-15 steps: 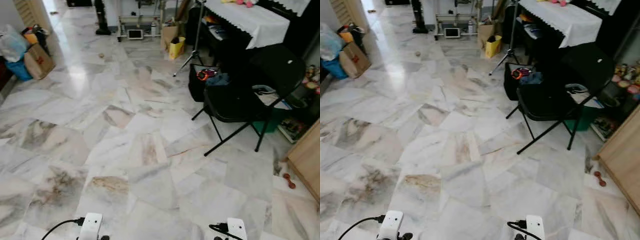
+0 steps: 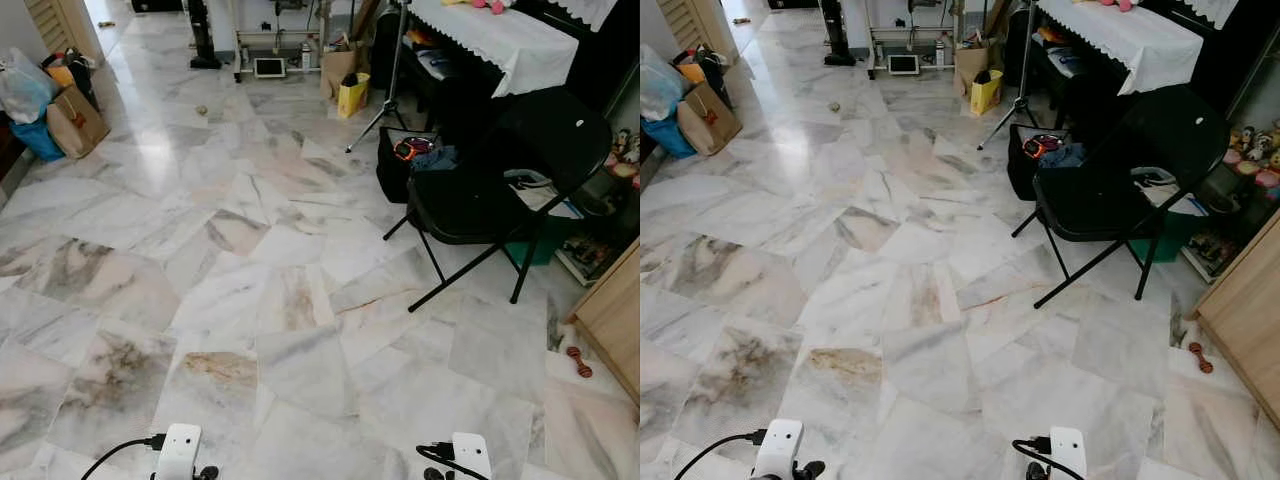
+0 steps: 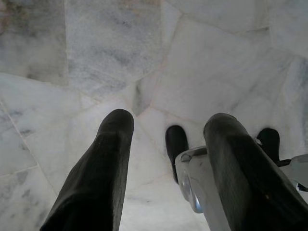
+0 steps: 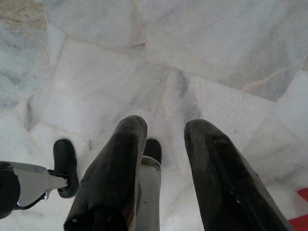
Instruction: Hang keys on a hook
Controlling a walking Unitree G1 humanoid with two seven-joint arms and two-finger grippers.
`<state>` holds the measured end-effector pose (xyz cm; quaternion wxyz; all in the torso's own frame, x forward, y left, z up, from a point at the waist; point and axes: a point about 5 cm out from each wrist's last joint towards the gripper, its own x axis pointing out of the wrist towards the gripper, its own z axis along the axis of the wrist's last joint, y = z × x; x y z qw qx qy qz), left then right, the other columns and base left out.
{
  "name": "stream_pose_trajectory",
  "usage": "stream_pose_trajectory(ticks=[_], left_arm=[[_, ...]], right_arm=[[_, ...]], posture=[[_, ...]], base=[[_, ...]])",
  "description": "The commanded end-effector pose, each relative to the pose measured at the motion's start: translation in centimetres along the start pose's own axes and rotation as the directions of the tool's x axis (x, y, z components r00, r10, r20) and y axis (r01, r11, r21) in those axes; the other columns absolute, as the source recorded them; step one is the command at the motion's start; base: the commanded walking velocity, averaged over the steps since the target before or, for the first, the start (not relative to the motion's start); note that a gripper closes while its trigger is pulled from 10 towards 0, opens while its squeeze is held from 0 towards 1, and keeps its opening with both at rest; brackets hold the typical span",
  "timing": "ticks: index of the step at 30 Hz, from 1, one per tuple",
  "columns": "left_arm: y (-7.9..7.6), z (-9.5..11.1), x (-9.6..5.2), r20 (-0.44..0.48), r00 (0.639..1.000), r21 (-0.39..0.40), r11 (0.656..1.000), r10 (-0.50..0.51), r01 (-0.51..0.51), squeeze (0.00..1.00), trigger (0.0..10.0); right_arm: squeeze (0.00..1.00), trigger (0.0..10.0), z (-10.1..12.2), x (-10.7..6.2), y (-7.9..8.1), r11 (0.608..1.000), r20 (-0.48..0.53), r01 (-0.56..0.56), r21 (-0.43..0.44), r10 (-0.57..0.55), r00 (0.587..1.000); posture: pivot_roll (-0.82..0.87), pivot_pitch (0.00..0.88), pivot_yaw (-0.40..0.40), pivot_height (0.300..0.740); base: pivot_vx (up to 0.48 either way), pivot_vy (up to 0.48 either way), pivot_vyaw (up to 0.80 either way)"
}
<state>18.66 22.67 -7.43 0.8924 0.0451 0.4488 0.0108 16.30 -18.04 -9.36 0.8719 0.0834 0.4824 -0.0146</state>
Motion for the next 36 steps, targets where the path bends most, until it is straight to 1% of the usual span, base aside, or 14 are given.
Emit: stream_pose_trajectory(ticks=[1,3,5,9,12,18,20,21,25,26,28,29,31,36], left_arm=[[-0.05,0.28,0.04,0.011,1.000,-0.007,1.000,-0.003,0.003,0.00,10.0],[-0.04,0.21,0.04,0.006,1.000,-0.003,1.000,-0.003,0.003,0.00,10.0],[-0.19,0.02,0.04,-0.012,1.000,0.007,1.000,-0.020,0.020,0.00,10.0],[-0.31,-0.08,0.03,-0.010,1.000,0.008,1.000,-0.024,0.024,0.00,10.0],[-0.19,-0.21,0.00,-0.018,1.000,0.035,0.999,-0.009,0.009,0.00,10.0],[-0.34,-0.22,0.00,-0.012,1.000,0.031,0.999,-0.020,0.020,0.00,10.0],[-0.31,-0.21,0.00,-0.016,1.000,0.046,0.999,-0.017,0.018,0.00,10.0],[-0.23,-0.26,0.01,-0.031,0.999,0.085,0.996,-0.012,0.015,0.00,10.0],[-0.08,-0.36,-0.01,-0.039,0.999,0.114,0.993,0.001,0.003,0.00,10.0],[-0.12,-0.44,-0.02,-0.046,0.999,0.153,0.988,-0.003,0.010,0.00,10.0],[-0.16,-0.48,-0.03,-0.049,0.999,0.186,0.982,-0.008,0.017,0.00,10.0],[-0.12,-0.53,-0.05,-0.042,0.999,0.149,0.989,-0.001,0.007,0.00,10.0],[-0.06,-0.60,-0.07,-0.039,0.999,0.114,0.993,0.010,-0.005,0.00,10.0],[-0.20,-0.66,-0.06,-0.045,0.999,0.119,0.993,-0.003,0.008,0.00,10.0]], right_arm=[[0.00,10.0,-0.09,-0.04,-0.17,1.000,0.001,0.008,0.026,-0.008,1.000],[0.00,10.0,-0.19,-0.05,-0.17,1.000,-0.006,0.005,0.025,-0.005,1.000],[0.00,10.0,-0.29,-0.07,-0.17,1.000,-0.015,-0.005,0.012,0.005,1.000],[0.00,10.0,-0.38,-0.12,-0.34,1.000,-0.017,-0.004,0.010,0.004,1.000],[0.00,10.0,-0.42,-0.14,-0.36,1.000,-0.021,-0.016,0.005,0.016,1.000],[0.00,10.0,-0.19,-0.14,-0.60,1.000,-0.021,-0.013,-0.001,0.013,1.000],[0.00,10.0,-0.10,-0.13,-0.62,1.000,-0.021,-0.012,0.000,0.012,1.000],[0.00,10.0,-0.01,-0.11,-0.58,1.000,-0.020,-0.013,0.002,0.013,1.000],[0.00,10.0,0.11,-0.01,-0.19,1.000,-0.019,-0.023,0.005,0.023,1.000],[0.00,10.0,0.07,0.02,0.01,1.000,-0.021,-0.024,0.005,0.024,0.999],[0.00,10.0,0.02,0.04,0.14,1.000,-0.023,-0.025,0.003,0.025,0.999],[0.00,10.0,-0.04,0.05,0.23,1.000,-0.024,-0.026,0.003,0.026,0.999],[0.00,10.0,-0.11,0.05,0.27,1.000,-0.025,-0.026,0.003,0.026,0.999],[0.00,10.0,-0.43,-0.03,0.15,1.000,-0.031,-0.026,0.002,0.026,0.999]], posture=[[0.05,0.000,-0.036,0.740],[0.05,0.000,-0.036,0.740],[0.05,0.000,-0.039,0.740],[0.06,0.000,-0.042,0.740],[0.05,0.000,-0.041,0.740],[0.05,0.000,-0.041,0.740],[0.06,0.000,-0.041,0.740],[0.05,0.000,-0.041,0.740],[0.05,0.000,-0.042,0.740],[0.05,0.000,-0.042,0.740],[0.05,0.000,-0.042,0.740],[0.05,0.000,-0.041,0.740],[0.05,0.000,-0.043,0.740],[0.05,0.000,-0.046,0.740]], base=[[0.000,0.000,0.00],[0.000,0.000,0.00],[0.000,0.000,-0.79],[0.000,0.000,-0.79],[0.000,0.000,-0.78],[0.000,0.000,-0.77],[0.000,0.000,-0.77],[0.000,0.000,-0.77],[0.000,-0.060,-0.77],[0.000,-0.480,-0.77],[0.000,-0.480,-0.77],[0.000,-0.480,-0.77],[0.000,-0.240,-0.77],[0.000,0.000,-0.77]])
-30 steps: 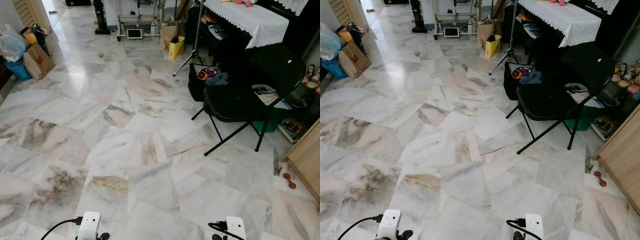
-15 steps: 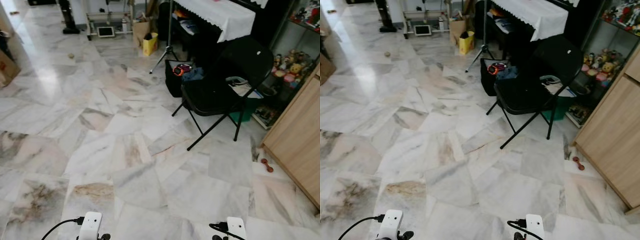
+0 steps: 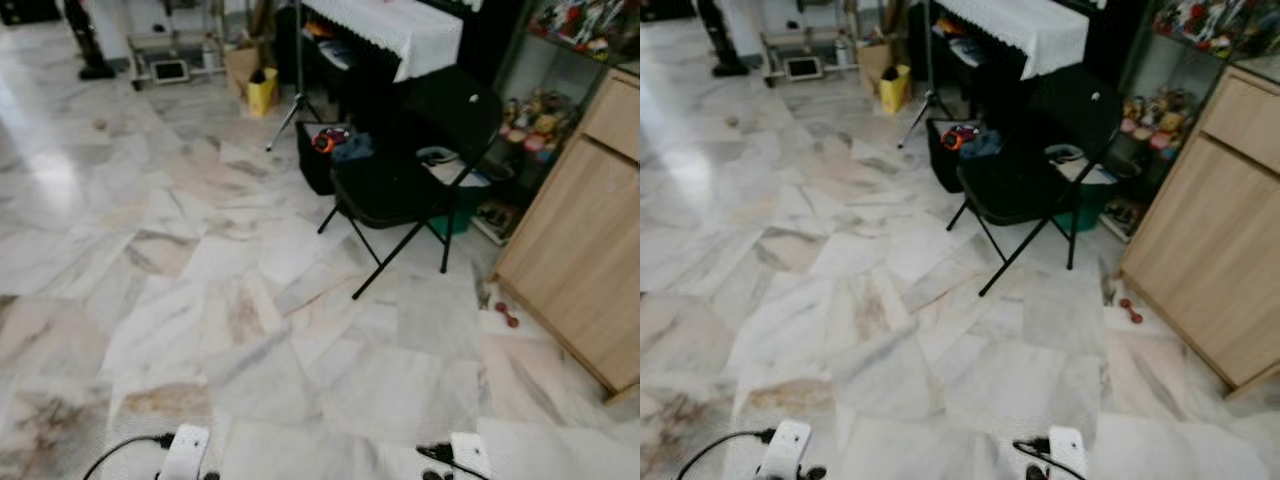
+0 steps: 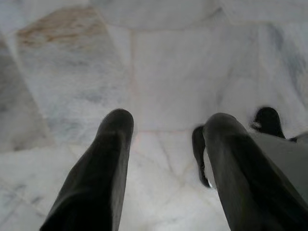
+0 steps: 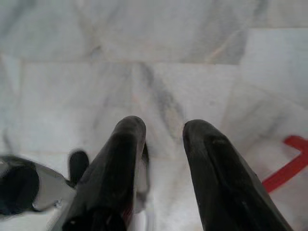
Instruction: Hang keys on a hook
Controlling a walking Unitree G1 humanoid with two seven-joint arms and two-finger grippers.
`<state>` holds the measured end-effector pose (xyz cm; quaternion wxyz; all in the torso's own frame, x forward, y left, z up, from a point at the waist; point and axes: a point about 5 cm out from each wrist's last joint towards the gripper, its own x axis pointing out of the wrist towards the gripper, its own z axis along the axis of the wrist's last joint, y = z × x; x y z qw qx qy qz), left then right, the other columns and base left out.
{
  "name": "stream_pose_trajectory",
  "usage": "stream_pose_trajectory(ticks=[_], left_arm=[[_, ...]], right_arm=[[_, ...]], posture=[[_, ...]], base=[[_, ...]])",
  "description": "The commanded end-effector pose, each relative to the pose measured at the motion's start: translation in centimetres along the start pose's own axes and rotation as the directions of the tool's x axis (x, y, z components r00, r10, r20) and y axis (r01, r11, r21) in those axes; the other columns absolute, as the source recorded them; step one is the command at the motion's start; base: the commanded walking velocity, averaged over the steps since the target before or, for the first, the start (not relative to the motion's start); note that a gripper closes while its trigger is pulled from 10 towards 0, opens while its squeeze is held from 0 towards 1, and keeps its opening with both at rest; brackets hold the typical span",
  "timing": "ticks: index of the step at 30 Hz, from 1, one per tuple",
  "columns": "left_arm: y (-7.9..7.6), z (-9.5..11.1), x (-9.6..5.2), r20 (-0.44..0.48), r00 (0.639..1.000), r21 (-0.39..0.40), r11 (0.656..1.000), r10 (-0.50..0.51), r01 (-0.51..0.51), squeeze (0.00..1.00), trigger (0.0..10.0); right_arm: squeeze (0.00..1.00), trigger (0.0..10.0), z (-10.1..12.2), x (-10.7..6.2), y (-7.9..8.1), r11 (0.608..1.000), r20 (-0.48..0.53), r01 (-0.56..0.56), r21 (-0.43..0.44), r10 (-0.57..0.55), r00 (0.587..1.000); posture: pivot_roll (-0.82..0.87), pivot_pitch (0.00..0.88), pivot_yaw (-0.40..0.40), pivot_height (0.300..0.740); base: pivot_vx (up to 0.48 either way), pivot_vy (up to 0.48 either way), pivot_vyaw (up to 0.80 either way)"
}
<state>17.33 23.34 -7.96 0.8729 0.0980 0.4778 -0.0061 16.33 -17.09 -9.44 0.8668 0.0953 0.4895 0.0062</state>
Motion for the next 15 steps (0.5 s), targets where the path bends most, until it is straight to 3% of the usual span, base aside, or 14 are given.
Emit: stream_pose_trajectory(ticks=[1,11,15], left_arm=[[-0.74,0.88,0.21,0.025,0.999,0.006,1.000,-0.020,0.019,0.00,10.0],[-0.96,0.84,0.22,0.027,0.999,0.008,1.000,-0.026,0.026,0.00,10.0],[-0.99,0.90,0.22,0.031,0.999,0.010,1.000,-0.026,0.026,0.00,10.0]], right_arm=[[0.00,10.0,-0.36,-0.24,-0.88,1.000,-0.011,0.021,0.001,-0.021,1.000],[0.00,10.0,-0.54,-0.36,-1.26,1.000,-0.015,0.024,-0.007,-0.024,1.000],[0.00,10.0,-0.49,-0.16,-0.48,1.000,-0.016,0.015,-0.011,-0.015,1.000]], posture=[[0.05,0.000,-0.047,0.740],[0.05,0.000,-0.049,0.740],[0.05,0.000,-0.050,0.740]], base=[[0.000,0.000,-0.77],[0.000,0.000,-0.77],[0.000,0.000,-0.77]])
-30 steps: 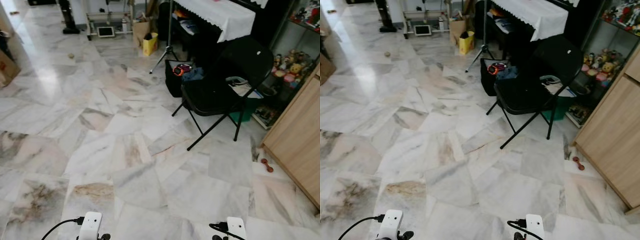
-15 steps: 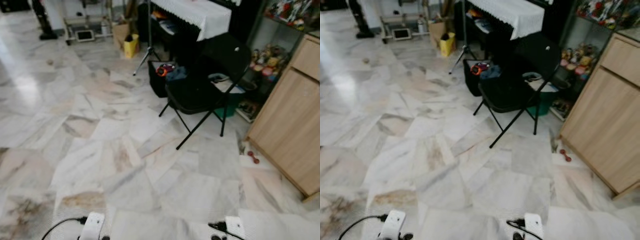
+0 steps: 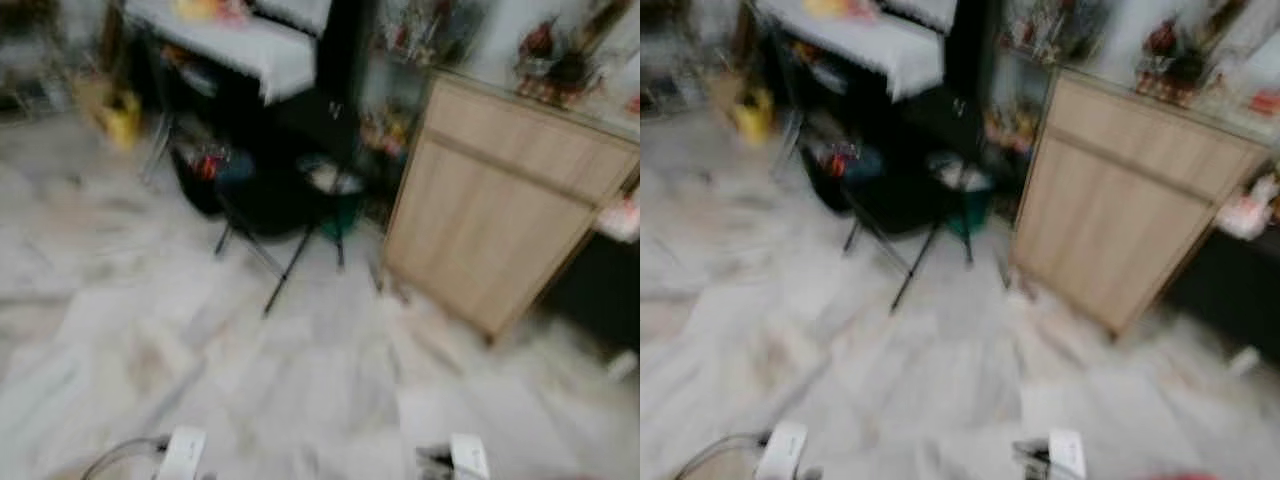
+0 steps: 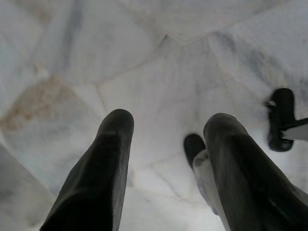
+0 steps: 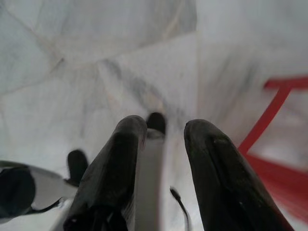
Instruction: Hang keys on a hook
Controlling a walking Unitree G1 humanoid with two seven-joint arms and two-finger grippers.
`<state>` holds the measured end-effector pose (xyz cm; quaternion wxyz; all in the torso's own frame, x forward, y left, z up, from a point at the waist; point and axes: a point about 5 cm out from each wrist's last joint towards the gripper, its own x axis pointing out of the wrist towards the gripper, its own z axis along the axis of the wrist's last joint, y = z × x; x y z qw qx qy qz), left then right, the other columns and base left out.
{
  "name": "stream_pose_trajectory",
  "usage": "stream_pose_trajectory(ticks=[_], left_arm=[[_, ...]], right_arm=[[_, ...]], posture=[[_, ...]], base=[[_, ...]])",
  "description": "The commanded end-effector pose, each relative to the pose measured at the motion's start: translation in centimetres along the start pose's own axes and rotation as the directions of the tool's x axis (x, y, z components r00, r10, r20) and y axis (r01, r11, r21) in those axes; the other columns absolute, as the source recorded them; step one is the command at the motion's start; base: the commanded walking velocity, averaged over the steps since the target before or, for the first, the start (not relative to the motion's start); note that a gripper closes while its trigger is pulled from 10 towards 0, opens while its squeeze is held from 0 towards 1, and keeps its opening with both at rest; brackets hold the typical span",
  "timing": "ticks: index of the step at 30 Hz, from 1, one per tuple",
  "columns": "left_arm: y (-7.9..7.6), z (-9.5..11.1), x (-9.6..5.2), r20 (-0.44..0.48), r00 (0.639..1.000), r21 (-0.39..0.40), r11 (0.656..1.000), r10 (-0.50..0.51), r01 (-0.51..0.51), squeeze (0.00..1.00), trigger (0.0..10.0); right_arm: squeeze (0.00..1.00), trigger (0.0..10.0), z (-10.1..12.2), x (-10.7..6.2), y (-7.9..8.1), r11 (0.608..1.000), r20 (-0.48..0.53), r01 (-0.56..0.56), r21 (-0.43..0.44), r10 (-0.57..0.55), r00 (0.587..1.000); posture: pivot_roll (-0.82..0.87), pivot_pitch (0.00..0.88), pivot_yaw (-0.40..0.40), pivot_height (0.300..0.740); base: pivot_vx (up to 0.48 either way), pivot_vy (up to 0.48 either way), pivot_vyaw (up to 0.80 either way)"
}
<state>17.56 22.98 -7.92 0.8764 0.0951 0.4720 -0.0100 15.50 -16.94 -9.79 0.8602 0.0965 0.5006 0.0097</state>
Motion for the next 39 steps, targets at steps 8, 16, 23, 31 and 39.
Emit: stream_pose_trajectory(ticks=[8,16,23,31,39], left_arm=[[-0.6,0.8,0.2,0.025,1.000,0.010,1.000,-0.017,0.017,0.00,10.0],[-0.5,0.8,0.2,0.022,1.000,0.025,1.000,-0.016,0.016,0.00,10.0],[-0.6,0.8,0.2,0.027,0.999,0.023,1.000,-0.020,0.019,0.00,10.0],[-0.6,0.8,0.2,0.029,0.999,0.022,1.000,-0.021,0.020,0.00,10.0],[-0.7,0.8,0.2,0.027,0.999,0.015,1.000,-0.022,0.021,0.00,10.0]], right_arm=[[0.00,10.0,0.3,0.0,-0.1,1.000,0.008,0.015,-0.011,-0.015,1.000],[0.00,10.0,0.3,0.0,-0.4,1.000,0.011,0.026,-0.003,-0.026,1.000],[0.00,10.0,0.4,-0.1,-0.8,0.999,0.015,0.041,0.014,-0.041,0.999],[0.00,10.0,0.2,-0.4,-1.9,0.998,0.011,0.061,0.019,-0.061,0.998],[0.00,10.0,0.2,-0.6,-2.6,0.998,0.009,0.069,0.013,-0.069,0.998]], posture=[[0.06,0.000,-0.049,0.740],[0.06,0.000,-0.045,0.740],[0.06,0.000,-0.047,0.740],[0.06,0.000,-0.052,0.740],[0.06,0.000,-0.056,0.740]], base=[[0.000,0.000,-0.77],[0.000,0.000,-0.76],[0.000,0.000,-0.75],[0.000,0.000,-0.73],[0.000,0.000,-0.73]])
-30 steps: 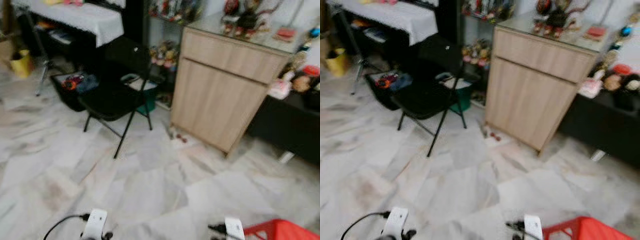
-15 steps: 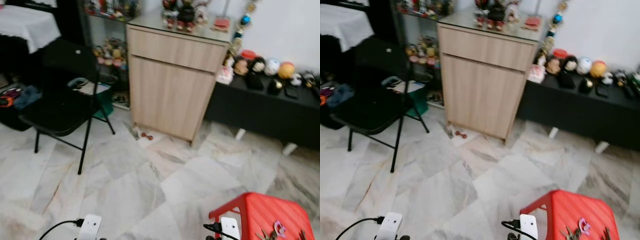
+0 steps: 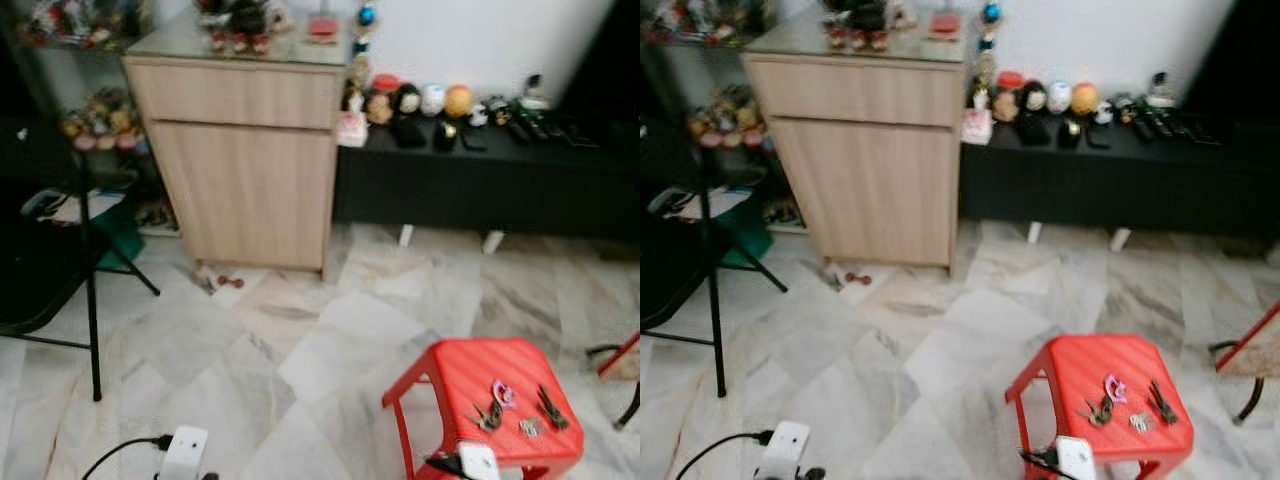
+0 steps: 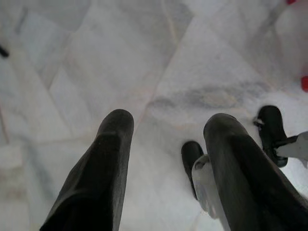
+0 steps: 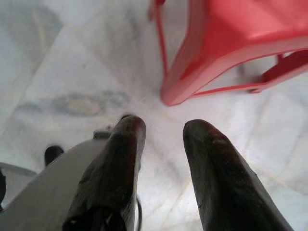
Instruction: Hang keys on a hook
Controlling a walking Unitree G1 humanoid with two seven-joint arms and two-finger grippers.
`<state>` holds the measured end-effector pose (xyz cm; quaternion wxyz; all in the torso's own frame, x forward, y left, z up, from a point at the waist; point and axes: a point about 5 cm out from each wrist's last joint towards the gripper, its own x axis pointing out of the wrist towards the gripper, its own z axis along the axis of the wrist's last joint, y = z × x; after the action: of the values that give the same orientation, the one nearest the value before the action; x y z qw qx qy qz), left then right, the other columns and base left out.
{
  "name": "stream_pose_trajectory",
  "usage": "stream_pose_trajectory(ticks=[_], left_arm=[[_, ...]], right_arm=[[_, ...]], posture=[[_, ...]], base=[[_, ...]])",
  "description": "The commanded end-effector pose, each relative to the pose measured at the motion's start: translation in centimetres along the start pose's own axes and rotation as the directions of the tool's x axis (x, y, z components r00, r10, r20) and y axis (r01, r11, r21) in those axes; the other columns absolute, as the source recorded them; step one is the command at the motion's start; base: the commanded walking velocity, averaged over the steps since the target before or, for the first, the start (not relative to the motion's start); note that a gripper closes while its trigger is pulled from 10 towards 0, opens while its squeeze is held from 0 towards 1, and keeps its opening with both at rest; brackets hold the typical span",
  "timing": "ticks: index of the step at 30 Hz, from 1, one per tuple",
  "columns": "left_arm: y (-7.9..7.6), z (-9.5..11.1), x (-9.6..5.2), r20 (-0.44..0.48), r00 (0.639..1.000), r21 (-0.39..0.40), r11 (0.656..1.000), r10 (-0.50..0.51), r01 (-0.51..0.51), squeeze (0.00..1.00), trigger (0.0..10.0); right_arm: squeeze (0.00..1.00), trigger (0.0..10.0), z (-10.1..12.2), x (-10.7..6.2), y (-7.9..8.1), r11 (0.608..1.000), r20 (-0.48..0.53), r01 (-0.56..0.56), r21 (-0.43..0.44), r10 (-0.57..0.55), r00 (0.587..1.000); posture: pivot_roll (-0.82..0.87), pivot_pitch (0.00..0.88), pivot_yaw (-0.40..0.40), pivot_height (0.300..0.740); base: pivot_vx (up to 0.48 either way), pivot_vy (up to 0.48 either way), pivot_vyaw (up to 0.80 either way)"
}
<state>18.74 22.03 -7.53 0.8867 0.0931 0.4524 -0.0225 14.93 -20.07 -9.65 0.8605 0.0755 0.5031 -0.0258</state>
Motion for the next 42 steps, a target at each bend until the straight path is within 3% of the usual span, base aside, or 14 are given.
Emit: stream_pose_trajectory(ticks=[1,8,21,42], left_arm=[[-0.02,-0.56,-0.10,-0.019,1.000,0.007,1.000,-0.002,0.002,0.00,10.0],[0.02,-0.57,-0.10,-0.018,1.000,-0.008,1.000,-0.001,0.001,0.00,10.0],[-0.02,-0.32,-0.07,-0.008,1.000,0.034,0.999,-0.009,0.009,0.00,10.0],[-0.13,-0.20,-0.03,-0.003,1.000,0.032,0.999,-0.008,0.008,0.00,10.0]], right_arm=[[0.00,10.0,0.15,0.11,0.48,1.000,0.008,-0.012,0.014,0.012,1.000],[0.00,10.0,0.40,0.19,0.73,1.000,0.020,-0.008,0.027,0.008,1.000],[0.00,10.0,0.31,0.30,1.28,0.999,0.018,0.006,0.040,-0.006,1.000],[0.00,10.0,0.47,0.19,0.58,0.999,0.021,0.015,0.037,-0.016,1.000]], posture=[[0.06,0.000,-0.054,0.740],[0.06,0.000,-0.052,0.740],[0.05,0.000,-0.048,0.740],[0.05,0.000,-0.049,0.740]], base=[[0.000,0.000,-0.71],[0.000,0.000,-0.29],[0.000,0.000,0.00],[0.000,-0.323,-0.22]])
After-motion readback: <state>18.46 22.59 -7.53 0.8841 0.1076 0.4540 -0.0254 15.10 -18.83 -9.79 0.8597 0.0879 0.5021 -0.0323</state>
